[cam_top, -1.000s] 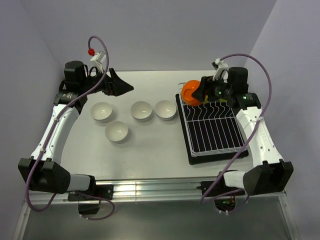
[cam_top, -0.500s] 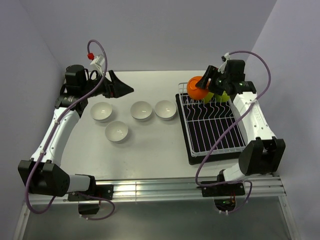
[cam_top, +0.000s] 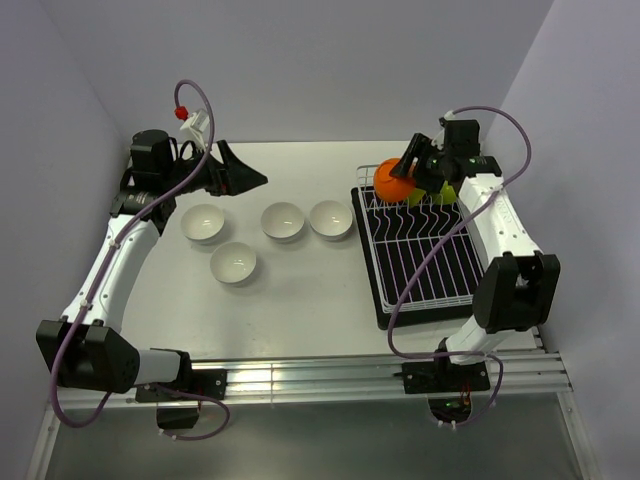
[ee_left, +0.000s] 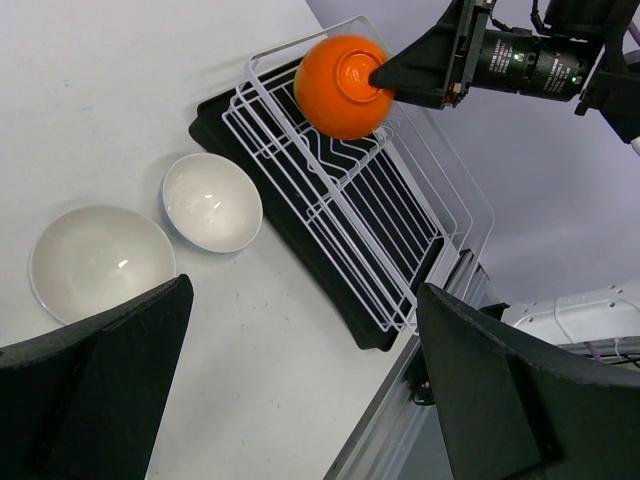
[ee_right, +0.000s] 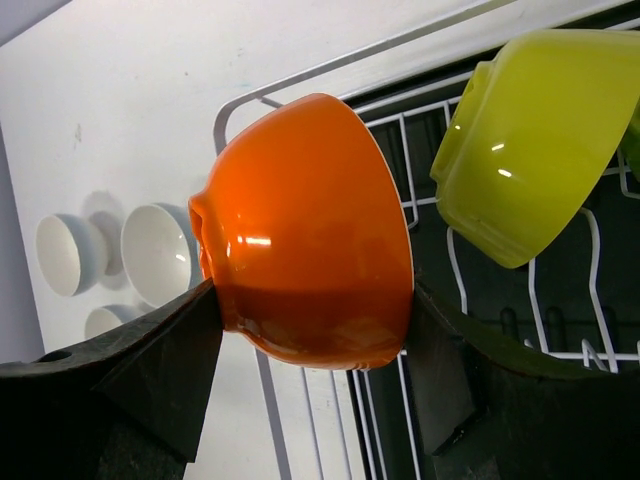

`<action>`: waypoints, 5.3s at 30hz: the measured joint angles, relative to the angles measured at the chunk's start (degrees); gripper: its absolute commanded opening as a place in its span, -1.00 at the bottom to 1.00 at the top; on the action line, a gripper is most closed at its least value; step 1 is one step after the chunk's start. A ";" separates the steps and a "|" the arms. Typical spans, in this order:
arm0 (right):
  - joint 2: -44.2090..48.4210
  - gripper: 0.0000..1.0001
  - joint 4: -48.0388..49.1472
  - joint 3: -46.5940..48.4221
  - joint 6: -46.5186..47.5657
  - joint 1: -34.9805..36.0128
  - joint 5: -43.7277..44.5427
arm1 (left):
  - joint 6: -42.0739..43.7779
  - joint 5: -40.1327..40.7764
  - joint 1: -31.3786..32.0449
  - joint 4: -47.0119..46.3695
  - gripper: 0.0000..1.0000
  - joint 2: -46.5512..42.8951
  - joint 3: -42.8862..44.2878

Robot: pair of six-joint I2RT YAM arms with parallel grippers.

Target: Load the bowls into the dish rack

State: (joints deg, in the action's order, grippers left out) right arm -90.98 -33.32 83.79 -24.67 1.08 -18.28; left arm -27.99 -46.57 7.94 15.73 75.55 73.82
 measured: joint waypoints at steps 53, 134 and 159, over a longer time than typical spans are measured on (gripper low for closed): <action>-6.78 0.85 -0.22 -1.60 -5.97 -0.11 0.24 | 1.38 1.53 0.00 5.25 0.99 1.97 -0.24; 24.83 0.98 -21.49 -3.89 54.66 7.17 -18.78 | 96.39 19.43 6.05 24.22 -0.63 7.10 -28.46; 27.04 1.00 -18.88 -2.51 63.43 11.98 -26.69 | 89.70 -20.85 10.03 56.24 -0.99 15.12 4.98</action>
State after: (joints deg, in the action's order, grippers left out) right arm -63.94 -52.21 81.28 38.76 13.06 -44.97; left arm 61.71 -67.42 17.98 71.96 90.67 78.81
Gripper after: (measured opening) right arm 0.994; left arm 0.146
